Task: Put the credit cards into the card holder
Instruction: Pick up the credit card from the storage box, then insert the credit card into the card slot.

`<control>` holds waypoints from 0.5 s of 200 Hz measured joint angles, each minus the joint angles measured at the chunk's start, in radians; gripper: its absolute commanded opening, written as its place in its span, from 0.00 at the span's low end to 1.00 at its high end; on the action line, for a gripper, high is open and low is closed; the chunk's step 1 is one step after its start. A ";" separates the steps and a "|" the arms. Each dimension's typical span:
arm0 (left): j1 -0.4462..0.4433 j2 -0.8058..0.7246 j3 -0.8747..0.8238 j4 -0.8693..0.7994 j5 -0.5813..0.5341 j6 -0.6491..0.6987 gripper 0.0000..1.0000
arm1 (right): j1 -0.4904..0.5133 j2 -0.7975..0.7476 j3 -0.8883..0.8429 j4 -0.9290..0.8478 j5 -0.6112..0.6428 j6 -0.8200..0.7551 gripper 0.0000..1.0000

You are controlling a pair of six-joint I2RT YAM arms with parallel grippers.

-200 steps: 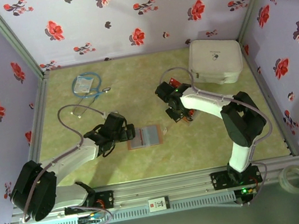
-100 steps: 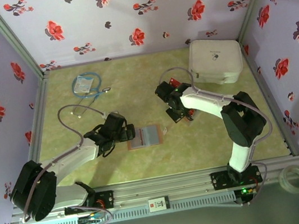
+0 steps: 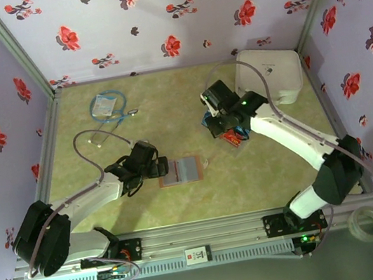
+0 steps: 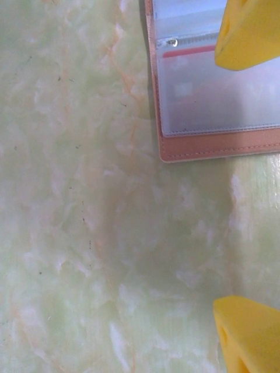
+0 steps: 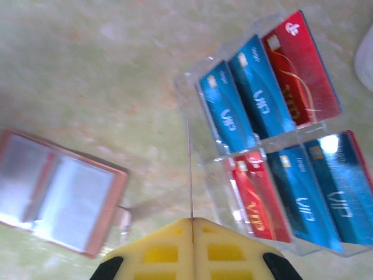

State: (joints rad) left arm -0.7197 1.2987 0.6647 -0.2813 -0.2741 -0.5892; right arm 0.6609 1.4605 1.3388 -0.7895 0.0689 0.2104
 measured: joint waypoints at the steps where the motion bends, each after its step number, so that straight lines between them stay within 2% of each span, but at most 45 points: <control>1: 0.000 0.000 0.000 -0.002 0.001 0.002 1.00 | 0.000 -0.003 -0.003 0.003 -0.003 0.004 0.00; 26: 0.000 0.020 0.008 -0.040 0.015 0.024 1.00 | 0.000 -0.084 -0.155 0.189 -0.134 0.138 0.00; 56: -0.002 0.053 0.017 -0.067 0.024 0.047 1.00 | 0.000 -0.121 -0.413 0.506 -0.272 0.344 0.00; 100: -0.025 0.093 0.018 -0.088 0.023 0.051 1.00 | 0.011 -0.119 -0.661 0.860 -0.364 0.555 0.00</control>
State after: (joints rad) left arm -0.7448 1.3914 0.6823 -0.3695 -0.2508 -0.5385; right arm 0.6724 1.3415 0.6773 0.0708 -0.2955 0.7658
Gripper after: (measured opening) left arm 0.997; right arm 0.045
